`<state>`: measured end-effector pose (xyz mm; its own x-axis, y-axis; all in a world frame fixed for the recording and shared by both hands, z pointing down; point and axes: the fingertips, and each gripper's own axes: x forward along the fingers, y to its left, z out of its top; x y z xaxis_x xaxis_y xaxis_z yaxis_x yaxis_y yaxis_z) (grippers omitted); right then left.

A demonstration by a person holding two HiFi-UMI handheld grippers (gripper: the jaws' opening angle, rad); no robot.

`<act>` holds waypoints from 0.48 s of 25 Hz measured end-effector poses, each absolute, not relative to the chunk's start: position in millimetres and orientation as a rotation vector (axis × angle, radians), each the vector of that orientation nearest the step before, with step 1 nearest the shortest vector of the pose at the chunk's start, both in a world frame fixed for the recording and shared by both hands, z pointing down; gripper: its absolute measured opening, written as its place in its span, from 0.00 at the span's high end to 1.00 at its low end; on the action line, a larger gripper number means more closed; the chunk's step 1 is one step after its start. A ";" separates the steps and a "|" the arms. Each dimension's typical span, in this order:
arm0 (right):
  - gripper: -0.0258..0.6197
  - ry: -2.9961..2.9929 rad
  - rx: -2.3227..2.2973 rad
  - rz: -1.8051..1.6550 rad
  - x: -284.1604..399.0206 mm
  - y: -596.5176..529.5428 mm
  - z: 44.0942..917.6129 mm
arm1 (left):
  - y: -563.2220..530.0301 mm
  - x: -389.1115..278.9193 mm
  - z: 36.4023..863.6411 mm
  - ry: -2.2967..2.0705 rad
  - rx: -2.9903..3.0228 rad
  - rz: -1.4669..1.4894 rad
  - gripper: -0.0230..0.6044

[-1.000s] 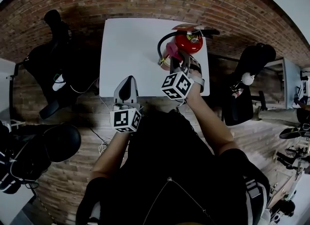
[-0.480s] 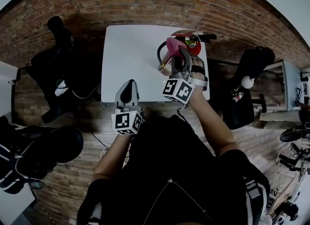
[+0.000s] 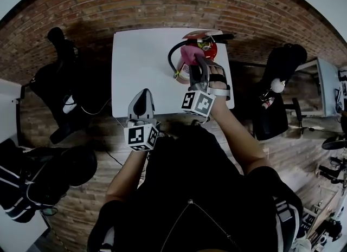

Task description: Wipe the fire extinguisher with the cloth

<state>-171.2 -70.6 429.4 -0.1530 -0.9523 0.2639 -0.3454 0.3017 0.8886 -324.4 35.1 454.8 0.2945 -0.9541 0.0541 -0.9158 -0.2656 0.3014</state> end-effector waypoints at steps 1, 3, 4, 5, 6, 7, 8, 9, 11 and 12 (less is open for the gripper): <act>0.79 -1.686 1.185 -0.859 -167.6 -69.0 429.6 | 34.6 -320.7 453.1 -1.710 2.291 -0.200 0.95; 0.79 -1.701 1.162 -0.859 -161.9 -65.1 430.2 | 34.0 -314.5 449.3 -1.724 2.286 -0.201 0.95; 0.79 -1.710 1.151 -0.860 -159.9 -63.3 430.3 | 33.6 -312.2 447.1 -1.733 2.284 -0.200 0.95; 0.79 -1.719 1.140 -0.865 -157.9 -61.5 430.5 | 33.1 -309.9 444.9 -1.742 2.284 -0.200 0.95; 0.79 -1.725 1.130 -0.872 -155.4 -60.0 430.7 | 32.3 -307.7 442.9 -1.751 2.283 -0.199 0.95; 0.79 -1.730 1.121 -0.880 -152.6 -58.6 430.9 | 31.3 -305.7 441.1 -1.760 2.282 -0.198 0.95; 0.79 -1.734 1.113 -0.888 -149.8 -57.6 431.2 | 30.2 -304.3 439.6 -1.770 2.279 -0.196 0.95; 0.79 -1.741 1.105 -0.895 -147.1 -56.9 431.3 | 29.1 -303.4 438.2 -1.782 2.274 -0.194 0.95; 0.79 -1.756 1.090 -0.907 -140.4 -56.0 430.3 | 27.2 -300.7 434.9 -1.808 2.262 -0.189 0.95; 0.79 -1.762 1.085 -0.913 -135.7 -55.7 429.4 | 26.3 -298.2 432.6 -1.819 2.258 -0.188 0.95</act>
<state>-135.7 -55.7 429.4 -0.2605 -0.9228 0.2838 -0.3006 0.3569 0.8844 -298.2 26.3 432.6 0.2187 -0.9746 0.0471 -0.9444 -0.1993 0.2614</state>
